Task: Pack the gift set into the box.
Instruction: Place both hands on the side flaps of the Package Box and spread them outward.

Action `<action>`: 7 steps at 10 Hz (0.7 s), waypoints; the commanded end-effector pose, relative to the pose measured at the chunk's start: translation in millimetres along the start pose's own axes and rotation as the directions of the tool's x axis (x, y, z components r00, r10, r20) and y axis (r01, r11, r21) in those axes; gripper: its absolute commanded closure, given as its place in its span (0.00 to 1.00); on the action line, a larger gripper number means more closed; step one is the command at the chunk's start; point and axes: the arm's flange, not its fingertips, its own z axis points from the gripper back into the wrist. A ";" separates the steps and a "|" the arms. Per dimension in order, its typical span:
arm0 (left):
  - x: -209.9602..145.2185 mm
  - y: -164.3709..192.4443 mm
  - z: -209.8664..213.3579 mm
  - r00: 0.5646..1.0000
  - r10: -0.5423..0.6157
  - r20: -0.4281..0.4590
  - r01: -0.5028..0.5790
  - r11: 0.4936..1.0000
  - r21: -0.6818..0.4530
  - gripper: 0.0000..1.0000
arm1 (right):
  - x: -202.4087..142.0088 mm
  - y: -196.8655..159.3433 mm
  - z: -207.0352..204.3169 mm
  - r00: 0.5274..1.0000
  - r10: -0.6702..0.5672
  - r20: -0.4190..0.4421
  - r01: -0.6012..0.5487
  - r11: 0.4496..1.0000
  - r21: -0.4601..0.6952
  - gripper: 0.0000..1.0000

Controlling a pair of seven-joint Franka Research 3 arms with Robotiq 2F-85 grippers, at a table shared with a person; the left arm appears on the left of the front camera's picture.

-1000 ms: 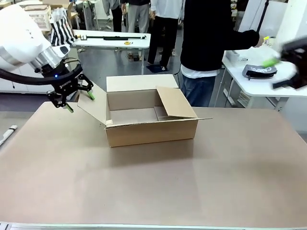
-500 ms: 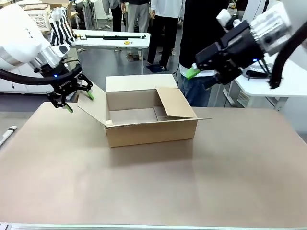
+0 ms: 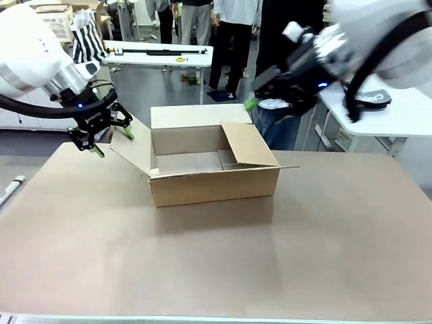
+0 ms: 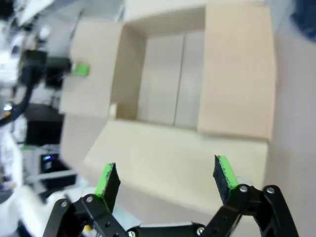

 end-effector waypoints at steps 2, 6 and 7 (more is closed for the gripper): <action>-1.8 -1.0 2.8 1.000 0.013 0.009 -0.013 1.000 0.018 0.00 | 78.6 42.1 -119.8 0.995 0.022 -0.100 -0.053 0.945 -0.321 0.00; -1.8 -1.0 2.8 1.000 0.013 0.009 -0.013 1.000 0.018 0.00 | 77.5 42.7 -157.2 0.984 0.126 -0.130 -0.175 0.842 -0.510 0.00; -1.8 -1.0 2.8 1.000 0.013 0.009 -0.013 1.000 0.018 0.00 | 35.4 -10.8 -139.6 0.980 0.120 -0.162 -0.181 0.877 -0.446 0.00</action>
